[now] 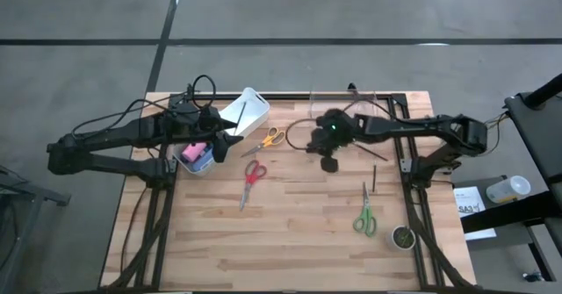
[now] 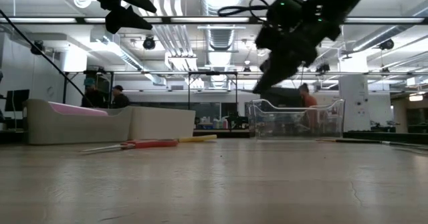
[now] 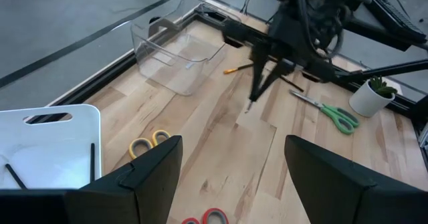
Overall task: Pick & Place Paint Supplies
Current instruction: Put the top silver paint brush into the white bin
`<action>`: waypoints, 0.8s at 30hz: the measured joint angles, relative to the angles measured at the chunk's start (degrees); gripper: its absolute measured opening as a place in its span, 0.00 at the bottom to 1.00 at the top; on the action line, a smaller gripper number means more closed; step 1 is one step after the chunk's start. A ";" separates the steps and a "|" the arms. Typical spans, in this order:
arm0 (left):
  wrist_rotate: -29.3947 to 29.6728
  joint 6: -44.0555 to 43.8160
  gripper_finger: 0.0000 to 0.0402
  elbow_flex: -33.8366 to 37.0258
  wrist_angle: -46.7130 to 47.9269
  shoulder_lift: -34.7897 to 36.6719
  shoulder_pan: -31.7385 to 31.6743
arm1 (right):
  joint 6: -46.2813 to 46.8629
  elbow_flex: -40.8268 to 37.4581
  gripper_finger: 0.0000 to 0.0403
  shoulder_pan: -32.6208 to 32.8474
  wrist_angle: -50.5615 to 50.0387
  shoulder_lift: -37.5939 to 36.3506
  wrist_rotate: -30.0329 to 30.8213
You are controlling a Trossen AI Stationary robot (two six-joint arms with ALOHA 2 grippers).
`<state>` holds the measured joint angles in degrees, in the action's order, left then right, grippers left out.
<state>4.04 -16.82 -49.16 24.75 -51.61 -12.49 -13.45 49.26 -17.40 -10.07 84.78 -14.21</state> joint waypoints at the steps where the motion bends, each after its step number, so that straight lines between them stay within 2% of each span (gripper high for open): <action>1: 0.00 0.00 0.68 0.02 0.00 0.00 -0.02 | -0.85 1.64 0.04 -0.68 -0.04 1.07 -0.84; 8: 0.00 0.02 0.68 0.02 0.00 0.00 -0.02 | -10.73 15.31 0.04 -4.46 -0.39 11.15 -3.34; 11: 0.00 0.02 0.68 0.02 0.00 0.02 0.00 | -12.63 22.36 0.04 -6.10 -2.11 16.30 -6.86; 13: 0.00 0.02 0.68 0.01 0.00 0.03 0.00 | -13.82 27.35 0.04 -6.94 -4.61 19.64 -8.66; 24: -0.03 0.02 0.68 0.02 2.35 0.11 -0.02 | -30.03 52.31 0.04 -8.66 -18.43 35.20 -10.56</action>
<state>4.01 -16.80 -49.15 27.10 -51.51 -12.51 -43.47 101.57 -26.06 -28.49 119.98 -24.77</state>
